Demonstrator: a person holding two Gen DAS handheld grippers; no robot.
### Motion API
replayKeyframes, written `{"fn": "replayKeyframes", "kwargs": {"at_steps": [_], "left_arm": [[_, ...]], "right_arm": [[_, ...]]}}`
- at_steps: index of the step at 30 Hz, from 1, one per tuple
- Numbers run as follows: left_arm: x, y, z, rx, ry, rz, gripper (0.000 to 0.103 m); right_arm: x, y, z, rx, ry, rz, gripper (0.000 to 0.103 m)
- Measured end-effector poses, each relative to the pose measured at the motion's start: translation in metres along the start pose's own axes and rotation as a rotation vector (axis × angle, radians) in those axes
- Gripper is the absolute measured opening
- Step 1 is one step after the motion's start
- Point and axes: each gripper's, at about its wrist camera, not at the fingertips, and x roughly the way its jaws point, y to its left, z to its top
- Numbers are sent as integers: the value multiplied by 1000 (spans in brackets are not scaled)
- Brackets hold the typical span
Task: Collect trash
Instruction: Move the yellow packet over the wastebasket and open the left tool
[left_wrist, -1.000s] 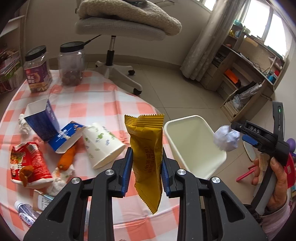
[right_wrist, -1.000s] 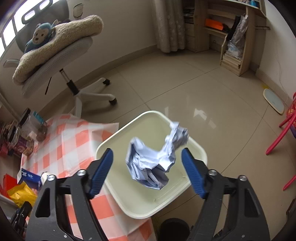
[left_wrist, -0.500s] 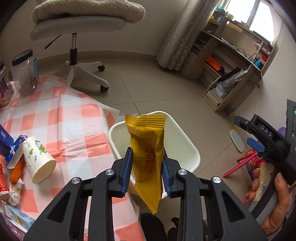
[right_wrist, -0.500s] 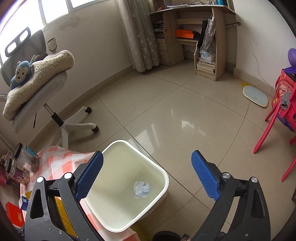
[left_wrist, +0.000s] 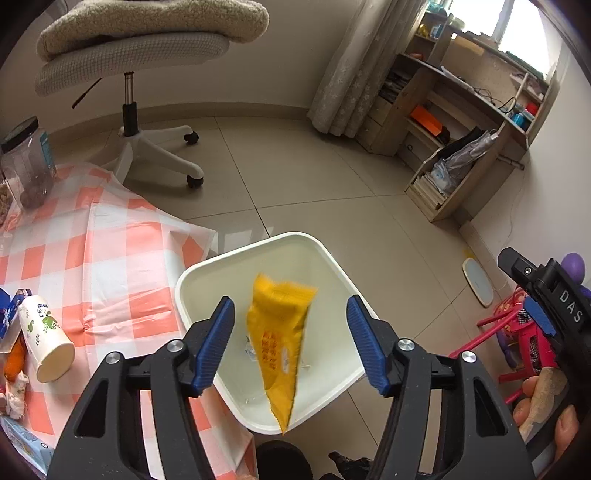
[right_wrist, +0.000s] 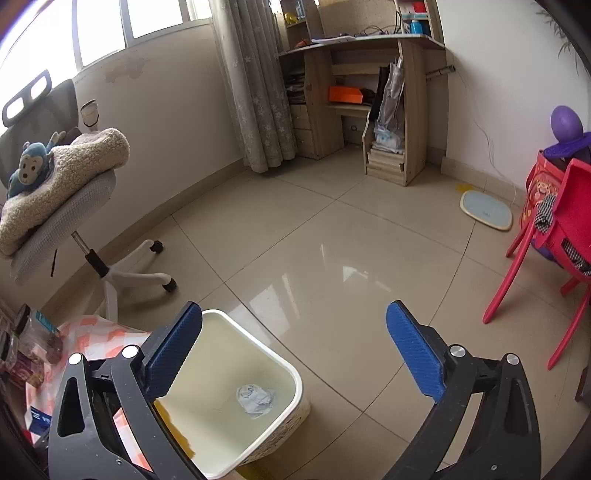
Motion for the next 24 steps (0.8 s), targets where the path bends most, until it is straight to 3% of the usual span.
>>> {"fn": "replayKeyframes", "kwargs": {"at_steps": [5, 11, 16, 24], "left_arm": [[-13, 6, -5, 12, -52, 102, 78], [-37, 24, -18, -10, -128, 227, 83], [-63, 42, -25, -59, -190, 306, 91], [-94, 72, -45, -124, -232, 405, 93]], "right_arm": [[-12, 17, -8, -103, -67, -41, 96], [-24, 44, -19, -226, -111, -56, 96], [-35, 68, -36, -304, -105, -12, 96], [-51, 104, -61, -406, -111, 60, 96]]}}
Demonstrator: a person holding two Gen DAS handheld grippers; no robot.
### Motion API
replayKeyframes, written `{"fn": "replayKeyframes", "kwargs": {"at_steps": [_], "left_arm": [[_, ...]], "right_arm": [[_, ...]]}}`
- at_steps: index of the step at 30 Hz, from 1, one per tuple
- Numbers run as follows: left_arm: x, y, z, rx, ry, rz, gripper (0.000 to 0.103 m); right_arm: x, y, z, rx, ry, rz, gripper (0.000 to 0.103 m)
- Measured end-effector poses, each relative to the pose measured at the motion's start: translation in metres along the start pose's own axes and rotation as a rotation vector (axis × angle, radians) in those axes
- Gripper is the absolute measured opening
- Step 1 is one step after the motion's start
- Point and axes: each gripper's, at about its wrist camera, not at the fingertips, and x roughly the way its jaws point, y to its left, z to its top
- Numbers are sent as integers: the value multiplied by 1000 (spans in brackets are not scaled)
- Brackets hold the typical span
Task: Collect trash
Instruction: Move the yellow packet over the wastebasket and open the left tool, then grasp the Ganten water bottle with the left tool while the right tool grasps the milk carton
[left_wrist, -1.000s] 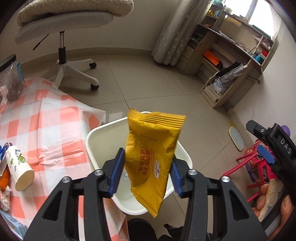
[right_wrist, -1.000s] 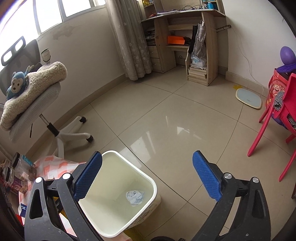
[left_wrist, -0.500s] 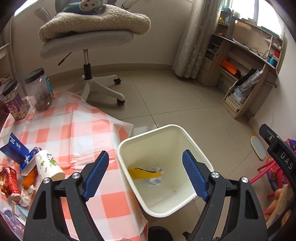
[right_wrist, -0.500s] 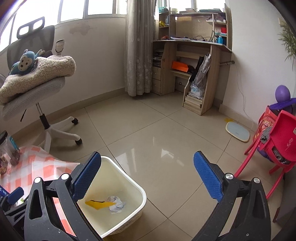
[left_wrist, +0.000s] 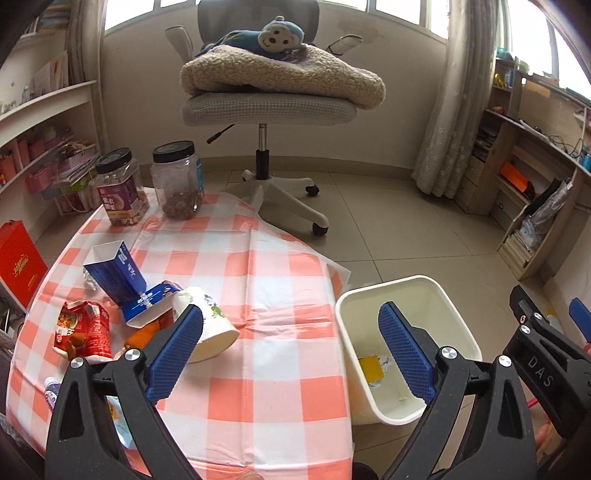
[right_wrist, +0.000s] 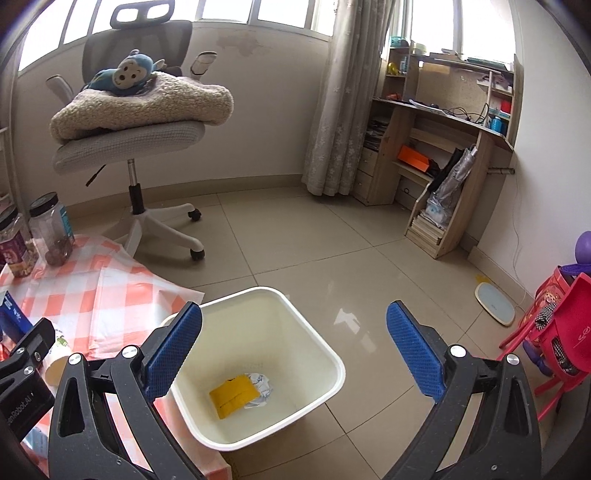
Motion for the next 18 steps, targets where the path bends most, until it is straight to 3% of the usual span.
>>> {"fn": "replayKeyframes", "kwargs": {"at_steps": [9, 18], "left_arm": [[-12, 54, -17, -115, 11, 123, 93], [-15, 130, -47, -290, 94, 255, 93]], "right_arm": [[-23, 51, -3, -90, -54, 85, 96], [-32, 113, -12, -184, 0, 224, 96]]}}
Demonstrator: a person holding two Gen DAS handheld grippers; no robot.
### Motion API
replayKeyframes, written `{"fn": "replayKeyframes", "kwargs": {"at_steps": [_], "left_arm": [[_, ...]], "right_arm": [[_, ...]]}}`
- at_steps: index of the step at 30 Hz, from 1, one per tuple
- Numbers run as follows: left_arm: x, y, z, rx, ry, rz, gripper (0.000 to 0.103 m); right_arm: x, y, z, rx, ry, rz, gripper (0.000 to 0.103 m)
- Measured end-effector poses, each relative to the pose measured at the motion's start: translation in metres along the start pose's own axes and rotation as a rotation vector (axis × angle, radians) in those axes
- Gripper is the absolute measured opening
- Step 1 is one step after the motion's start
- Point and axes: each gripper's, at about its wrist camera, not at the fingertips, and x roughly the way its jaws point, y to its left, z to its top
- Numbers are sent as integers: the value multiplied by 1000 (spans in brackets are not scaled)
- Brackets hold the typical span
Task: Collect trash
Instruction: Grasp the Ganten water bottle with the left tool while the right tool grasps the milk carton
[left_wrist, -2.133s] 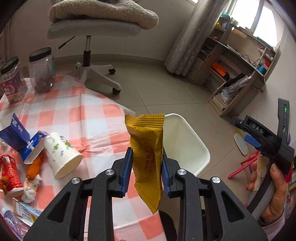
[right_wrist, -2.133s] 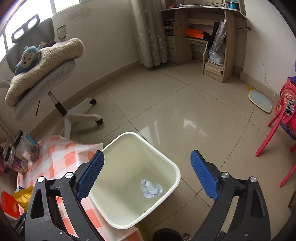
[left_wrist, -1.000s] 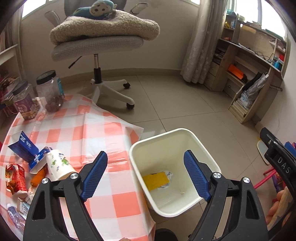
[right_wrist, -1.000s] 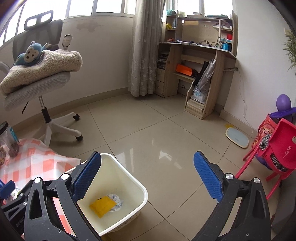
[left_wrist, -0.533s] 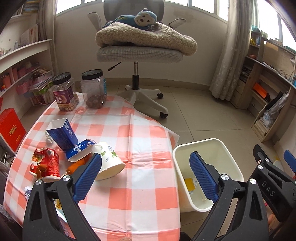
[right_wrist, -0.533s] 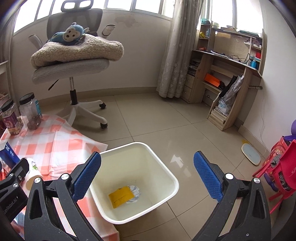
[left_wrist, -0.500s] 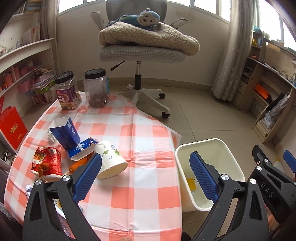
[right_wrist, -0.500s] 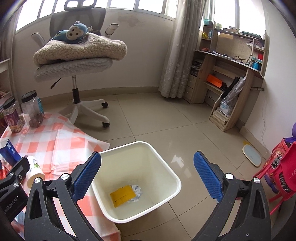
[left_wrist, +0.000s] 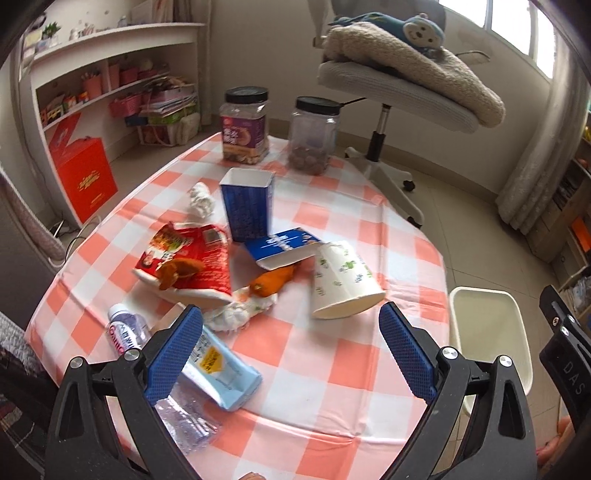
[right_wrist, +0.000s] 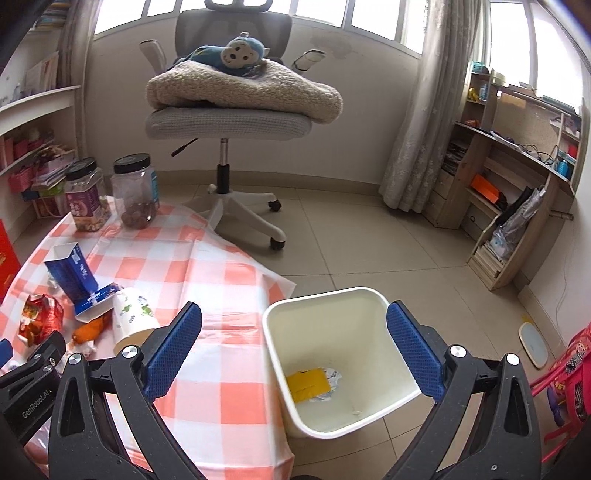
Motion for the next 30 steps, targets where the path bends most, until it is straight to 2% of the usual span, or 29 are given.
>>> {"fn": "replayKeyframes", "kwargs": {"at_steps": [6, 9, 13, 16, 19, 21, 22, 23, 26, 30], "left_arm": [[13, 58, -10, -97, 47, 122, 93], [27, 92, -15, -175, 121, 172, 93], [51, 130, -24, -273, 237, 186, 93], [67, 146, -30, -315, 302, 163, 93], [81, 158, -35, -356, 368, 87, 93], [87, 166, -38, -399, 408, 25, 83], [90, 171, -39, -411, 429, -12, 69], [91, 174, -39, -426, 441, -54, 65], [87, 187, -35, -431, 438, -96, 53], [73, 203, -14, -371, 371, -92, 52]], "right_arm": [[3, 45, 2, -61, 37, 88, 96], [5, 68, 2, -87, 54, 125, 96], [6, 96, 0, -149, 59, 144, 96], [10, 116, -3, -205, 80, 160, 96], [20, 131, -6, -248, 126, 199, 96], [27, 140, -9, -272, 169, 236, 96], [31, 145, -10, -283, 191, 256, 96], [34, 150, -12, -294, 210, 275, 96], [44, 167, -21, -344, 288, 355, 96], [49, 192, -33, -395, 342, 444, 96]]}}
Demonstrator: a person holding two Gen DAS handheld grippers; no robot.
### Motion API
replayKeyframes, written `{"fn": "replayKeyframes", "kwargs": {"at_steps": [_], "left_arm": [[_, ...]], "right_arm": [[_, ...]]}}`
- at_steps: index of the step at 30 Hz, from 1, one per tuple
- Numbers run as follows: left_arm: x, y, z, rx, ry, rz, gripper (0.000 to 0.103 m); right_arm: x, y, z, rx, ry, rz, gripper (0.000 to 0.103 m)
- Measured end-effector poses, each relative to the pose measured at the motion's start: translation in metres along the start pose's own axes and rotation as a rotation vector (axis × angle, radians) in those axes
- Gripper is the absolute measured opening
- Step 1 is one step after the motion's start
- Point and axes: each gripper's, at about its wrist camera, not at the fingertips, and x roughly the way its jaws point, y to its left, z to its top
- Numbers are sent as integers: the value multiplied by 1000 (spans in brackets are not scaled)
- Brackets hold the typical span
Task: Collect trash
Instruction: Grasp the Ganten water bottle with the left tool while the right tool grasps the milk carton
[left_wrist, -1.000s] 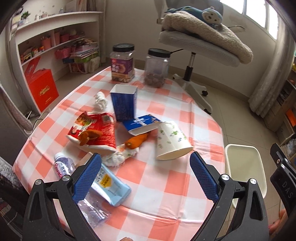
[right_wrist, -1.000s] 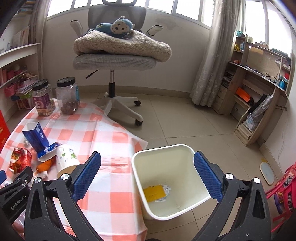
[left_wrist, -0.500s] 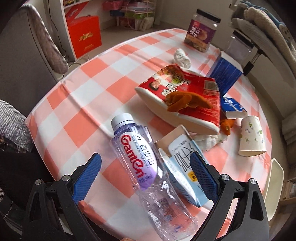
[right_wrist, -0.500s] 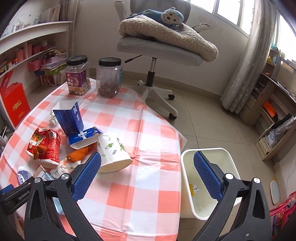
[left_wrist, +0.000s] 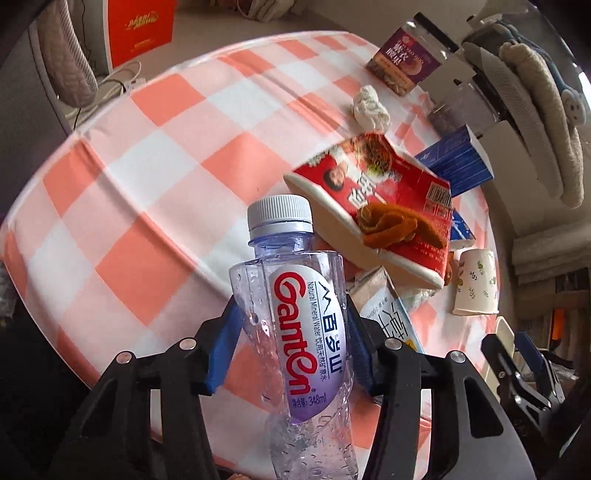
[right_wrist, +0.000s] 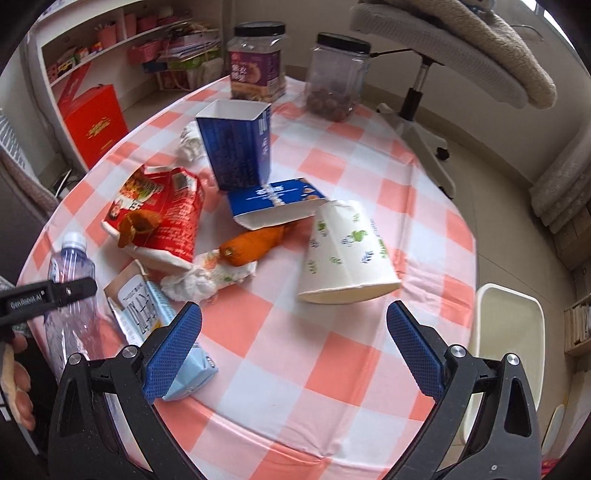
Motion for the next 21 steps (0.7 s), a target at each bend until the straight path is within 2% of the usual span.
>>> {"fn": "replayKeyframes", "kwargs": {"at_steps": [8, 13, 17, 18, 19, 20, 21], "left_arm": [[-43, 7, 37, 121, -89, 35, 52], [-56, 3, 51, 190, -109, 56, 52], [-55, 0, 61, 237, -122, 64, 52], [-54, 0, 62, 241, -125, 59, 52], [-52, 1, 62, 242, -125, 52, 52], [-49, 1, 62, 240, -121, 44, 52], [-46, 1, 63, 234, -111, 35, 52]], "right_arm": [[30, 55, 1, -145, 119, 195, 96], [40, 89, -6, -247, 158, 236, 96], [49, 108, -12, -317, 166, 211, 95], [51, 113, -14, -333, 167, 208, 88], [53, 114, -16, -348, 174, 210, 71], [54, 116, -17, -357, 182, 207, 64], [54, 116, -17, -350, 184, 222, 61]]}}
